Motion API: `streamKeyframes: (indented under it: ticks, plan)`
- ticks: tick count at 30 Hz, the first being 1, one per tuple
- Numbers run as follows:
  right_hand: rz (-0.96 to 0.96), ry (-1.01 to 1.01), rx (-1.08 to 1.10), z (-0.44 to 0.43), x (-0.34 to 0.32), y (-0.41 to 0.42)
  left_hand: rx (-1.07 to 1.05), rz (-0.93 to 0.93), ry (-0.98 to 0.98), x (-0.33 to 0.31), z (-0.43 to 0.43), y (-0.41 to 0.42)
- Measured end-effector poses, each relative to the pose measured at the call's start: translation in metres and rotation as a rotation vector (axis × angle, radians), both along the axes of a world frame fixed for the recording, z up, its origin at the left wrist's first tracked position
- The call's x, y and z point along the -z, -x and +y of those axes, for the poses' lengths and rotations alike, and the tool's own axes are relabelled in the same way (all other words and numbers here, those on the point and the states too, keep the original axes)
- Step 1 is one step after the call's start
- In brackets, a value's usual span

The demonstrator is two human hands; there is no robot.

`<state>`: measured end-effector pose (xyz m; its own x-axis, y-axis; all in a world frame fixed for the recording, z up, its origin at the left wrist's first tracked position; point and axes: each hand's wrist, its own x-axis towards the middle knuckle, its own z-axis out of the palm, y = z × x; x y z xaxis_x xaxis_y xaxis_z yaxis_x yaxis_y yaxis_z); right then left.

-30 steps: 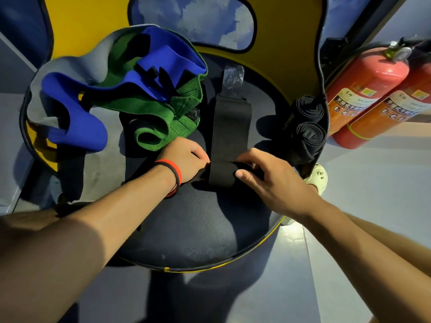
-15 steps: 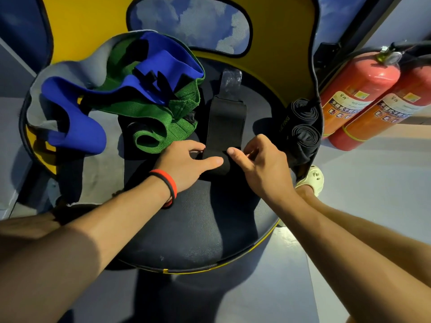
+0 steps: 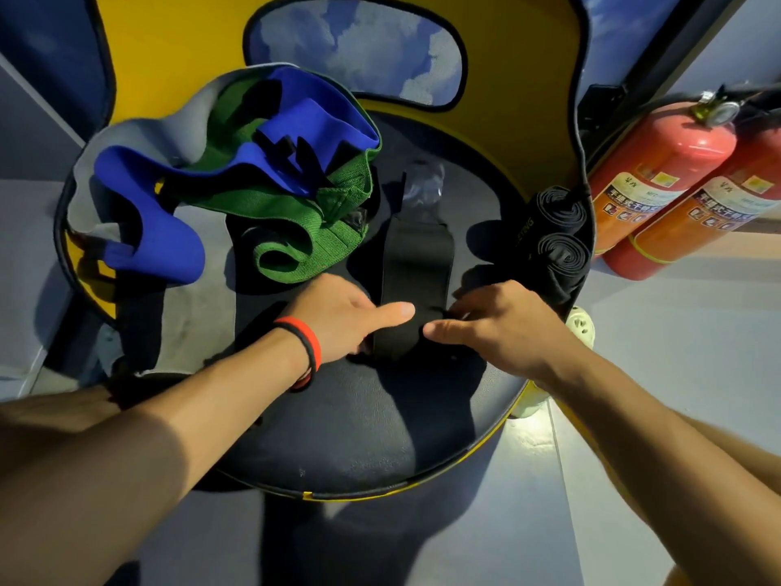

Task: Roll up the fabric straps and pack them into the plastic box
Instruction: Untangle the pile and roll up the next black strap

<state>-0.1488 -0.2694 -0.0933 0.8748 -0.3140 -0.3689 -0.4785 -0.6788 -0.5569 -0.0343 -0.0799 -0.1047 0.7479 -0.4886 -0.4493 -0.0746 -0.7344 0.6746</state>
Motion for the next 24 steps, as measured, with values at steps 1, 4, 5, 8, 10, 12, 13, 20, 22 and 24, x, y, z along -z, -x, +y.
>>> streamKeyframes:
  ticks: [1,4,5,8,10,12,13,20,22,24]
  plan:
    - [0.043,-0.061,-0.026,0.0,0.0,0.003,0.03,0.029,-0.056,-0.001,0.004,0.004]
    - [0.119,-0.285,-0.042,0.0,-0.004,0.007,0.062,0.083,-0.104,-0.004,0.012,0.016]
    - [0.124,-0.325,-0.034,0.001,-0.006,0.008,0.058,0.078,-0.088,-0.003,0.014,0.017]
    - [0.143,-0.385,0.011,0.002,-0.01,0.007,0.018,0.044,-0.049,-0.006,0.015,0.02]
    - [0.156,-0.432,0.03,0.002,-0.01,0.005,-0.017,0.112,0.01,-0.01,0.017,0.022]
    - [0.17,-0.45,0.05,0.002,-0.01,0.005,0.027,0.169,0.048,-0.011,0.018,0.023]
    - [0.168,-0.467,0.077,0.001,-0.009,0.005,0.055,0.165,0.044,-0.011,0.017,0.023]
    - [-0.183,0.301,-0.021,0.016,-0.001,0.013,-0.013,0.2,0.034,-0.002,0.006,0.01]
    - [-0.428,0.414,-0.098,0.03,-0.005,0.018,-0.062,0.177,0.032,-0.003,0.003,0.008]
    - [-0.488,0.488,-0.245,0.042,-0.004,0.023,-0.13,0.162,0.028,-0.002,-0.002,0.005]
